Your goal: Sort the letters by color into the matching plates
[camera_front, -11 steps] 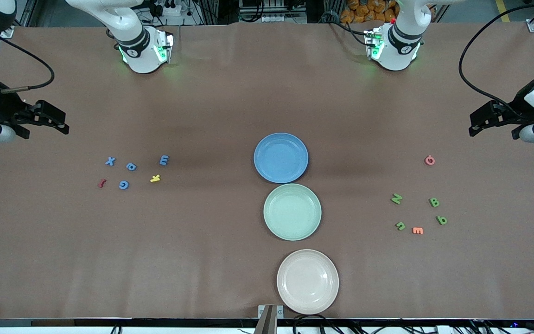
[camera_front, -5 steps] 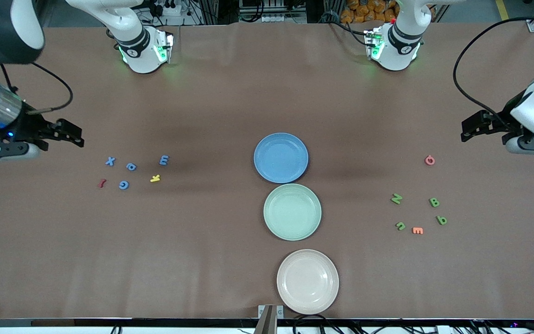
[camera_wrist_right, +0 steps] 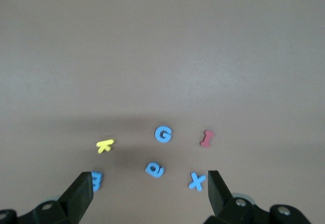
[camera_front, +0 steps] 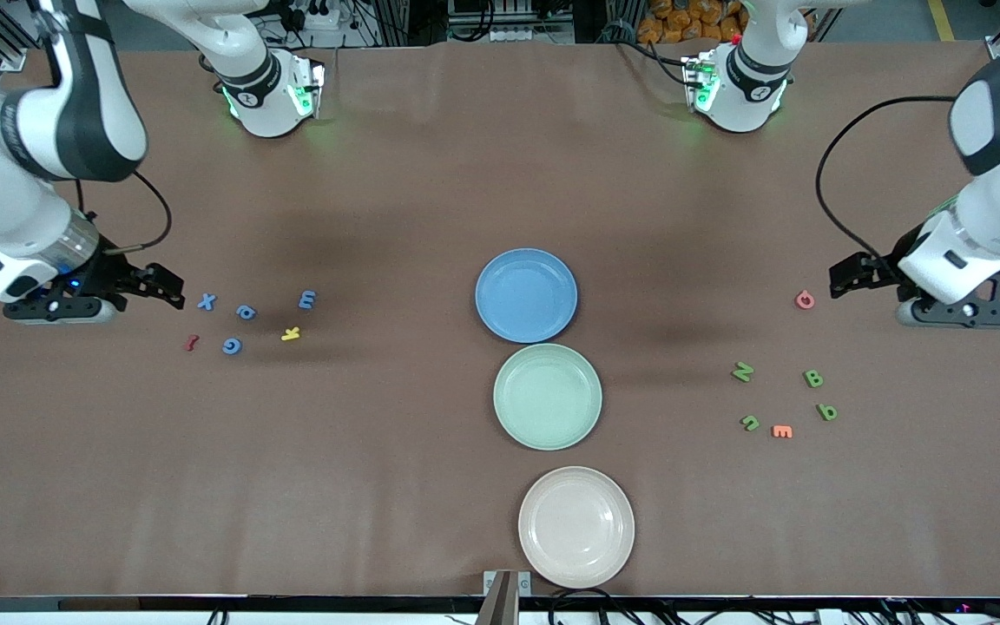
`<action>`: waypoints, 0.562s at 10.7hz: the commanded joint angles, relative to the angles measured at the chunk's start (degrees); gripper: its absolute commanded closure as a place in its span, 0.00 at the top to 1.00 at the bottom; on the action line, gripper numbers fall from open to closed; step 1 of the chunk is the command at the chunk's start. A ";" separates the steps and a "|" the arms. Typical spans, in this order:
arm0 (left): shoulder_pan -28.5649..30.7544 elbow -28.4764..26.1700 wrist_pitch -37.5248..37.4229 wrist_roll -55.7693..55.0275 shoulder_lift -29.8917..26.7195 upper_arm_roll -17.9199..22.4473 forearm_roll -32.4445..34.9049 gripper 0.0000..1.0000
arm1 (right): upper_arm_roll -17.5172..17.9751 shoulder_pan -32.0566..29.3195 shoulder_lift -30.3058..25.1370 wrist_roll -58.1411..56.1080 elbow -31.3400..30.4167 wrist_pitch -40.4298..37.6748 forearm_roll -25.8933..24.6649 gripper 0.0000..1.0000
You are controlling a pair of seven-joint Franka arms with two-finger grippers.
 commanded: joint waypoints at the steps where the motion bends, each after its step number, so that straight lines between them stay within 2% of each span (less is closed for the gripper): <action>1: 3.57 -8.85 10.04 -0.44 -0.08 -0.04 -0.42 1.00 | 0.27 -0.49 3.98 -0.35 -5.78 11.86 0.07 1.00; 4: 6.48 -8.33 13.12 -0.79 5.10 0.13 -0.51 1.00 | 0.27 -0.66 9.43 -0.87 -5.87 18.46 -0.10 1.00; 6: 6.59 -6.15 15.25 -0.79 9.05 0.22 -0.51 1.00 | 0.35 -1.45 13.91 -0.87 -5.52 23.63 -0.10 1.00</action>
